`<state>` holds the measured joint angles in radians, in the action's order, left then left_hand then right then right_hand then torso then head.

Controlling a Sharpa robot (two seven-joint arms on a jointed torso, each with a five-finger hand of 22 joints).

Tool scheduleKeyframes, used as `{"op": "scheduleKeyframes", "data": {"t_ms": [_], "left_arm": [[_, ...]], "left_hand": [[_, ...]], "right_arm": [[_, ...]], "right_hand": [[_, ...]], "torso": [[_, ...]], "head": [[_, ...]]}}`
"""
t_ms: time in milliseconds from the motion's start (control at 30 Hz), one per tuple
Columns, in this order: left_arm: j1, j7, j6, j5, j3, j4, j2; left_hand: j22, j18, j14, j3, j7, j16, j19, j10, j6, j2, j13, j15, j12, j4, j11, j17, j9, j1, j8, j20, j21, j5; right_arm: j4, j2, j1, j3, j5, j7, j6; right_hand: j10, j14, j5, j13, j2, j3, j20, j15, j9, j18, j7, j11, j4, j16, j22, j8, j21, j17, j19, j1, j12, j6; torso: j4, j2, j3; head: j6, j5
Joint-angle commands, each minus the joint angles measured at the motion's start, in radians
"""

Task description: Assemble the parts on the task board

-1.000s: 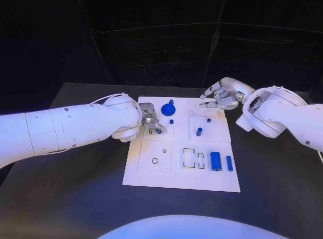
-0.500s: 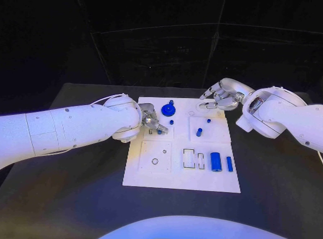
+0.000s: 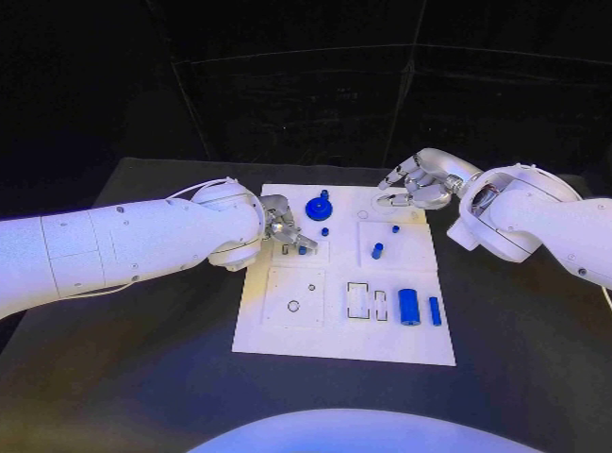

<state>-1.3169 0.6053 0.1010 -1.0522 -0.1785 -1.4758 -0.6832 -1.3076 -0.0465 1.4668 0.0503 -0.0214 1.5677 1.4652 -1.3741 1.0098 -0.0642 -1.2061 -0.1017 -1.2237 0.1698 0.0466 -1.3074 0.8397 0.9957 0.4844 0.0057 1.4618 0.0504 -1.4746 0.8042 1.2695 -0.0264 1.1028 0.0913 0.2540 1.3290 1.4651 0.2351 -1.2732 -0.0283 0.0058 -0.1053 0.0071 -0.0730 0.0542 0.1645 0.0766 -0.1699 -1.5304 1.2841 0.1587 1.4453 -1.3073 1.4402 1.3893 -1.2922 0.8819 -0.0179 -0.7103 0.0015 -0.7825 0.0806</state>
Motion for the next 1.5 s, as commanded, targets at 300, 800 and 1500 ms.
{"op": "scheduleKeyframes", "data": {"t_ms": [300, 800, 1500], "left_arm": [[-0.035, -0.034, -0.086, 0.057, 0.079, -0.027, -0.047], [-0.091, -0.037, -0.216, 0.053, 0.078, 0.223, 0.054], [-0.078, -0.037, -0.313, 0.001, 0.037, 0.381, 0.141]], "left_hand": [[-0.092, 0.004, 0.104, -0.042, -0.019, 0.003, 0.037, 0.042, -0.05, 0.028, 0.061, 0.009, 0.062, -0.004, -0.016, -0.263, -0.01, 0.073, -0.025, 0.005, -0.038, -0.004], [-0.073, -0.001, 0.104, -0.11, -0.045, 0.003, 0.029, 0.07, -0.076, 0.069, 0.094, 0.029, 0.093, 0.027, -0.039, -0.263, -0.078, 0.104, -0.096, 0.025, -0.058, -0.003], [-0.083, 0.001, 0.104, -0.167, -0.043, 0.003, 0.034, 0.062, -0.047, 0.091, 0.087, 0.03, 0.083, 0.065, -0.038, -0.263, -0.112, 0.095, -0.113, 0.028, -0.051, -0.004]], "right_arm": [[0.015, 0.0, 0.002, 0.001, 0.008, -0.011, 0.0], [0.02, -0.008, 0.002, 0.001, 0.008, -0.012, 0.004], [0.021, -0.013, 0.002, 0.001, 0.008, -0.014, 0.003]], "right_hand": [[-0.007, 0.085, 0.004, 0.001, 0.003, -0.006, -0.002, -0.005, 0.001, 0.005, 0.001, 0.002, 0.001, 0.007, -0.002, 0.005, -0.005, -0.181, -0.008, -0.011, 0.004, 0.001], [-0.006, 0.085, 0.005, 0.0, 0.004, -0.008, -0.002, -0.005, 0.002, 0.005, 0.001, 0.002, -0.001, 0.007, -0.003, 0.006, -0.006, -0.181, -0.008, -0.013, 0.003, 0.0], [-0.006, 0.085, 0.007, 0.0, 0.006, -0.008, -0.002, -0.005, 0.002, 0.005, 0.001, 0.002, -0.002, 0.007, -0.003, 0.006, -0.006, -0.181, -0.008, -0.012, 0.003, -0.001]], "torso": [[-0.0005, 0.001, 0.0006], [0.0037, -0.003, 0.0005], [0.0018, -0.002, -0.0004]], "head": [[0.012, -0.004], [0.03, 0.009], [0.021, 0.009]]}}
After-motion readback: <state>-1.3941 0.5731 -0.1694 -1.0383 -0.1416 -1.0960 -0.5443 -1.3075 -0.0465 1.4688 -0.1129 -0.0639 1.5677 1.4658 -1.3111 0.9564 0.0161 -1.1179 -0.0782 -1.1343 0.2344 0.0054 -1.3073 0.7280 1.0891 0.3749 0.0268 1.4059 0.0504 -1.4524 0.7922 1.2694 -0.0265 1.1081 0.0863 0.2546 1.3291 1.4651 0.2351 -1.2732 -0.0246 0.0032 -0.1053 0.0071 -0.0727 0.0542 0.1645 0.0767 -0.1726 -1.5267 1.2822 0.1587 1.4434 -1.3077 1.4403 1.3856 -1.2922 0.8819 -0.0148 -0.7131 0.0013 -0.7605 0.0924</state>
